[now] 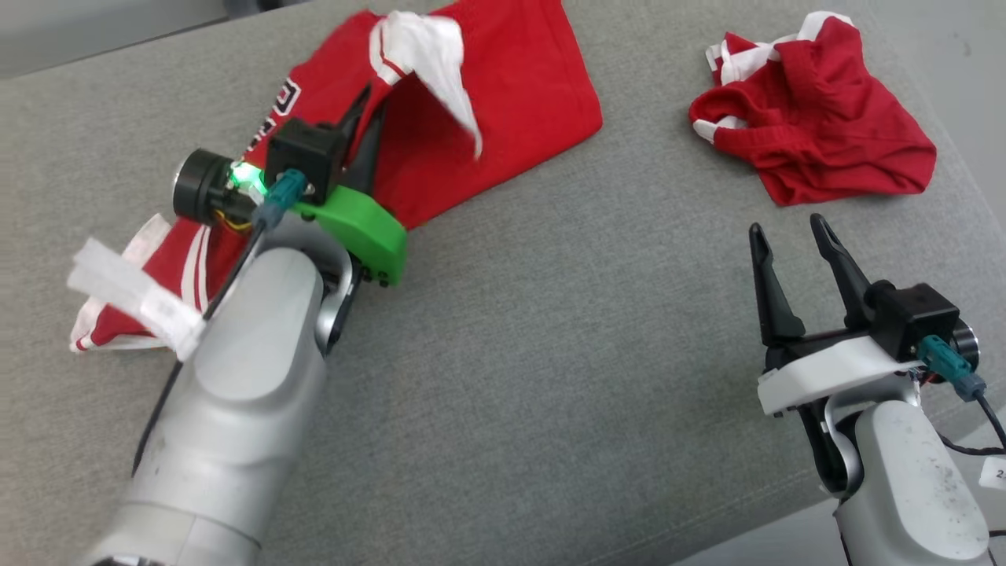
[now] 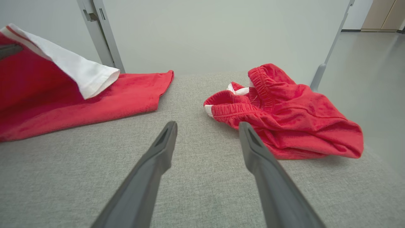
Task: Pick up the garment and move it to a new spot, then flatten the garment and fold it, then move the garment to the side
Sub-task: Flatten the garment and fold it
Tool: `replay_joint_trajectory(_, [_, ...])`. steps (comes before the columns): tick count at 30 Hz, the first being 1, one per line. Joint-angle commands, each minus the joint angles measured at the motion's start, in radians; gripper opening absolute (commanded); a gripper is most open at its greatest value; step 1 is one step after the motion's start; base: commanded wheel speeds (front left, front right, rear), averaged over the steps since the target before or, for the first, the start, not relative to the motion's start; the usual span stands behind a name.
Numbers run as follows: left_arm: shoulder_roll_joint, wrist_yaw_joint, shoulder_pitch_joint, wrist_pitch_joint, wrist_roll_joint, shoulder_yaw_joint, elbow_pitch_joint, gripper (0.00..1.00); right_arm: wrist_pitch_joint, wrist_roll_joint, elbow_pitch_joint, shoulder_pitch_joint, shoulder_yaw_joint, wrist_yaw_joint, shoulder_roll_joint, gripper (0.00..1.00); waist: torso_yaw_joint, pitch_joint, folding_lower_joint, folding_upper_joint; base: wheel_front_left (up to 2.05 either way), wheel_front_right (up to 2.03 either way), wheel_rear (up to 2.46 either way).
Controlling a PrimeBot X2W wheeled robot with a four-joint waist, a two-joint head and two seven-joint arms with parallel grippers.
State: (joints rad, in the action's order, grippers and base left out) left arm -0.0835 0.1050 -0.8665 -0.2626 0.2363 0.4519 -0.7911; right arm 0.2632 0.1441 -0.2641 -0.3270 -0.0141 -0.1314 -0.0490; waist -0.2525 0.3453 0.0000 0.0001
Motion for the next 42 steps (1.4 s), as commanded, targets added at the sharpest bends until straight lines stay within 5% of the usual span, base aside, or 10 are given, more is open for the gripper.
replay_joint_trajectory(1, [-0.013,-0.003,0.07,-0.003,0.001,-0.016,0.076,0.0,0.002,-0.012,-0.004,0.024,-0.017,0.002,-0.003,1.0,0.054,-0.051,0.0,-0.0001,0.0,0.0,0.0])
replay_joint_trajectory(15, [-0.067,0.011,0.641,-0.003,0.021,-0.123,0.603,0.0,0.002,-0.081,-0.036,0.158,-0.103,0.002,-0.003,1.0,0.202,-0.261,0.0,-0.0001,0.0,0.0,0.0])
replay_joint_trajectory(27, [-0.124,0.018,0.783,-0.002,0.038,-0.281,0.53,0.0,0.002,-0.086,-0.038,0.19,-0.096,0.002,-0.003,1.0,0.218,-0.296,0.0,-0.0001,0.0,0.0,0.0])
replay_joint_trajectory(31, [-0.124,0.021,0.758,-0.002,0.054,-0.296,0.421,0.33,0.002,-0.085,-0.037,0.182,-0.095,0.002,-0.003,1.0,0.213,-0.289,0.0,-0.0001,0.0,0.0,0.0])
replay_joint_trajectory(32, [-0.122,0.022,0.752,-0.002,0.06,-0.299,0.383,0.52,0.002,-0.085,-0.037,0.179,-0.094,0.002,-0.003,1.0,0.211,-0.287,0.0,-0.0001,0.0,0.0,0.0])
replay_joint_trajectory(33, [-0.119,0.023,0.746,-0.002,0.063,-0.303,0.361,0.83,0.002,-0.085,-0.037,0.176,-0.093,0.002,-0.003,1.0,0.21,-0.284,0.0,-0.0001,0.0,0.0,0.0])
replay_joint_trajectory(34, [-0.115,0.023,0.734,-0.002,0.068,-0.31,0.337,1.0,0.002,-0.084,-0.036,0.172,-0.093,0.002,-0.003,1.0,0.208,-0.281,0.0,-0.0001,0.0,0.0,0.0])
replay_joint_trajectory(42, [-0.101,0.022,0.675,-0.002,0.065,-0.362,0.249,1.0,0.002,-0.084,-0.033,0.158,-0.097,0.002,-0.003,1.0,0.212,-0.268,0.0,-0.0001,0.0,0.0,0.0])
